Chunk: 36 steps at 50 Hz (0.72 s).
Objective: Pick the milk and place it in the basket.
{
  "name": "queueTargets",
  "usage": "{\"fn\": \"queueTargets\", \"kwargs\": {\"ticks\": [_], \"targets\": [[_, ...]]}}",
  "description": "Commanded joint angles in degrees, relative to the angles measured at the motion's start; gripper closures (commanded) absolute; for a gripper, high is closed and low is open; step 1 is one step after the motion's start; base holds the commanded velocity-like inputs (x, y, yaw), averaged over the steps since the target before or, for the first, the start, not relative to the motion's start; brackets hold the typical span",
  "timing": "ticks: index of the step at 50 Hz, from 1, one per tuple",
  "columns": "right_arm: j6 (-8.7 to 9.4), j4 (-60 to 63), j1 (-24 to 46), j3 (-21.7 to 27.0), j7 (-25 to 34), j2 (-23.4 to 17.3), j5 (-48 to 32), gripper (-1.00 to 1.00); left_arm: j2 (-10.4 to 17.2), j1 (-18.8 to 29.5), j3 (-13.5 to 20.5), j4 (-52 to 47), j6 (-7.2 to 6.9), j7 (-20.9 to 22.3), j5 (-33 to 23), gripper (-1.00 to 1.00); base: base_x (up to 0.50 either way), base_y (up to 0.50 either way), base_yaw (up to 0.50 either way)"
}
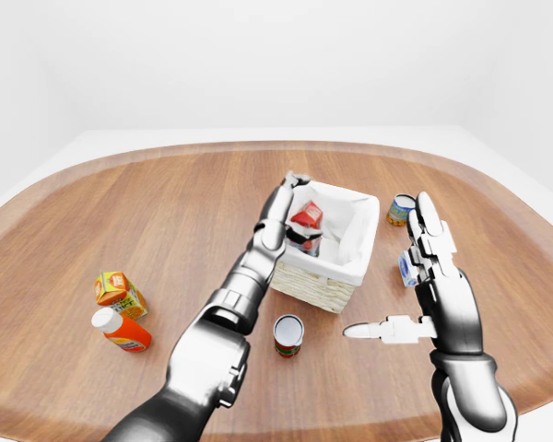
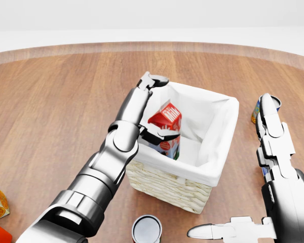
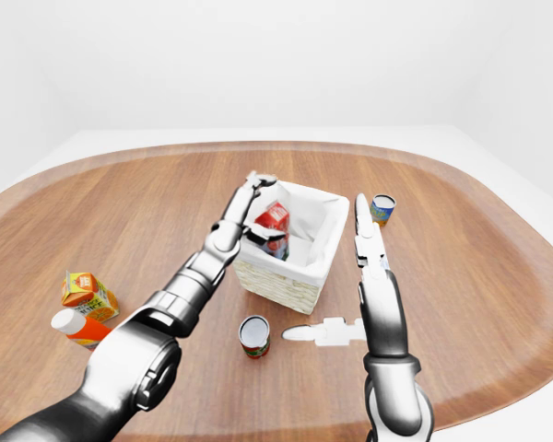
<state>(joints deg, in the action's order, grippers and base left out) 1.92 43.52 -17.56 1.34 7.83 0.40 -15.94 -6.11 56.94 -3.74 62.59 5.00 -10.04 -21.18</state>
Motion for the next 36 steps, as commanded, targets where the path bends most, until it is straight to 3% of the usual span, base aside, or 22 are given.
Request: {"fn": "queueTargets", "kwargs": {"ticks": [1,26,36], "targets": [[-0.11,0.0,0.0,0.0,0.0,0.0,0.0,-1.0,-0.2,0.6,1.2,-1.5,0.0,-1.1,-0.8,-1.0,0.0,0.0,0.0],[0.1,0.1,0.0,0.0,0.0,0.1,0.0,-1.0,0.2,-0.7,1.6,-1.8,0.0,-0.8,0.1,-1.0,0.0,0.0,0.0],[-0.26,-0.2,-0.2,-0.3,-0.2,0.0,-0.3,-1.0,0.0,-5.9,0.8,-13.0,0.0,2.1,1.8,-1.0,0.0,0.0,0.0]]}}
